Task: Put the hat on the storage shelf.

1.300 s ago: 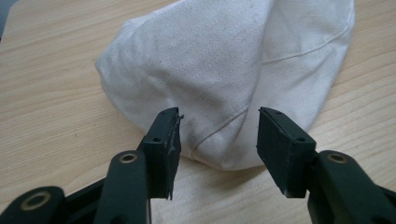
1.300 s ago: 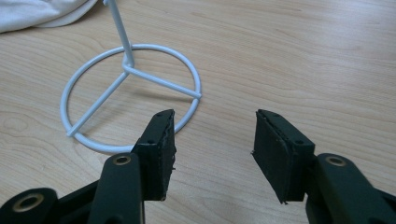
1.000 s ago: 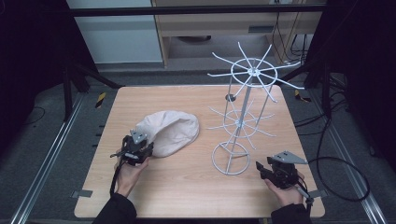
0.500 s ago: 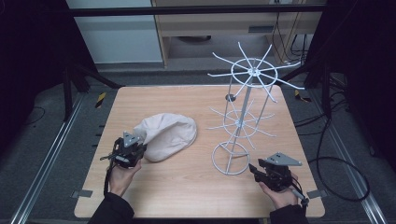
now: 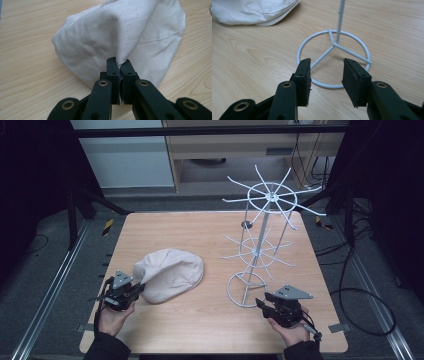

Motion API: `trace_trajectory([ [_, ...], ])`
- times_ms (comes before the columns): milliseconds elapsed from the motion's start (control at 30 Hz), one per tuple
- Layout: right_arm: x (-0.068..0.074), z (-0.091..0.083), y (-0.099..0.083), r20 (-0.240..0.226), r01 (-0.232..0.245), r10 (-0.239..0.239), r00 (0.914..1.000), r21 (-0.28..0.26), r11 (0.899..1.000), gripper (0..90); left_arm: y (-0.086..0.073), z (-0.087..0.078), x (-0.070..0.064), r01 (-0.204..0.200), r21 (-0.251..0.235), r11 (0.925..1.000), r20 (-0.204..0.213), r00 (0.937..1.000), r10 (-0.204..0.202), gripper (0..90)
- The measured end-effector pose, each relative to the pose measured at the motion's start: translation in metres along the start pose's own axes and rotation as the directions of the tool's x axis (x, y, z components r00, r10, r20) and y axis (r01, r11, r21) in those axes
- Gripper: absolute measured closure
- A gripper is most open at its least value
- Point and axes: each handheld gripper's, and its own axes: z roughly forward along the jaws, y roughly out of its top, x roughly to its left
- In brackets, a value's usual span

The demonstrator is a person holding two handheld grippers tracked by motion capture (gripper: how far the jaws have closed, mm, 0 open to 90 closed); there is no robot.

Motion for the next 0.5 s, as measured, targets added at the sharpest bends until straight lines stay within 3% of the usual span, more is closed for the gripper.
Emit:
trace_trajectory([
  [133,0.011,0.003,0.005,-0.030,0.015,-0.015,0.9994,-0.006,1.000,57.9,-0.002,0.001,-0.001,0.001,0.004,1.0000,-0.003,1.0000,-0.001,84.5],
  [300,0.025,0.009,0.015,-0.071,0.035,-0.037,0.9968,-0.022,0.999,57.6,-0.005,0.003,-0.004,0.003,0.008,1.0000,-0.019,0.9998,-0.003,66.2],
  [500,0.051,0.030,0.034,-0.135,0.076,-0.079,0.9877,-0.030,0.997,56.9,-0.008,0.000,-0.004,0.008,0.024,0.9997,-0.029,0.9996,-0.008,62.6],
])
